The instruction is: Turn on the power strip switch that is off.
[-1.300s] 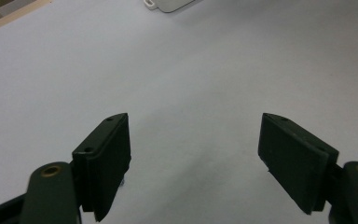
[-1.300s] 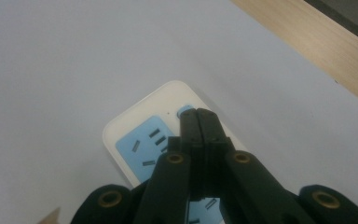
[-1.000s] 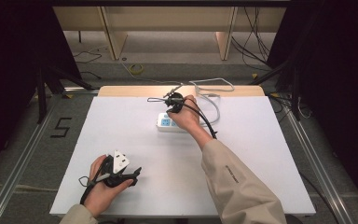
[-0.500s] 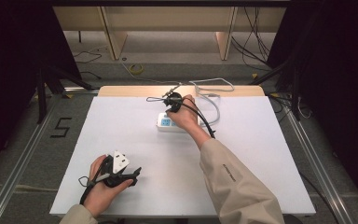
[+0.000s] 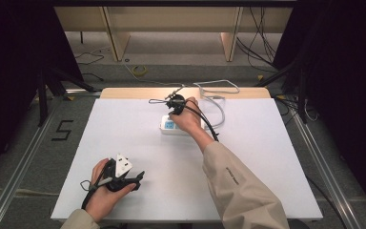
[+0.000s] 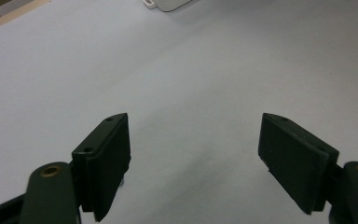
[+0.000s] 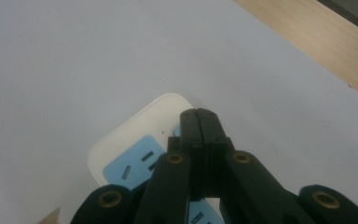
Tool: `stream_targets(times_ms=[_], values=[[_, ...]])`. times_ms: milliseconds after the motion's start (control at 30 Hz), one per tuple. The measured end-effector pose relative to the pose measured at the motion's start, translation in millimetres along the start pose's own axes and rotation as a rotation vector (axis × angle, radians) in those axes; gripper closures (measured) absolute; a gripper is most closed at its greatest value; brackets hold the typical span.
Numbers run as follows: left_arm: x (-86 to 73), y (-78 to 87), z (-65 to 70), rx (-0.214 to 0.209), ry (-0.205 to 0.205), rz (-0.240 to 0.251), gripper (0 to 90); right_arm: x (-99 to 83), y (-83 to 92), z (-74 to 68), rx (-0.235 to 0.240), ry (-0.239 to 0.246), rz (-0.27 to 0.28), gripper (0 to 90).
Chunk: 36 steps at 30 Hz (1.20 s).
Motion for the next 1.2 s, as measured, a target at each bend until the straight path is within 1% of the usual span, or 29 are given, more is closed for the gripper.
stream_targets(times_ms=[533,600,700,800,1033,1200], values=[[0.0,0.2,-0.1,-0.001,0.001,0.0,25.0,0.7,-5.5,-1.5,-0.005,-0.005,-0.004,90.0],[-0.2,0.0,-0.1,-0.001,0.001,0.001,25.0,1.1,-6.1,-1.2,-0.004,0.003,-0.003,90.0],[-0.1,0.3,-0.3,-0.002,-0.002,-0.001,25.0,1.4,-7.3,-1.4,-0.008,-0.005,-0.002,90.0],[-0.1,0.2,-0.3,-0.002,-0.001,0.0,25.0,1.6,-8.0,-2.1,-0.01,0.006,-0.006,90.0],[-0.1,0.0,0.2,-0.002,0.001,0.001,24.9,1.0,-8.8,-1.7,-0.007,-0.007,-0.013,90.0],[0.0,0.4,0.0,-0.004,-0.004,-0.002,24.8,0.4,-9.5,-2.7,-0.016,-0.003,-0.012,90.0]])
Point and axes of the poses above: each handheld gripper's, and its own axes: y roughly backward along the jaws, x roughly out of its top, z roughly to its right, the point moved 2 cm from there along -y, roughly forward along the jaws, and after that the axes turned 11 degrees about z, right-handed, at the moved point
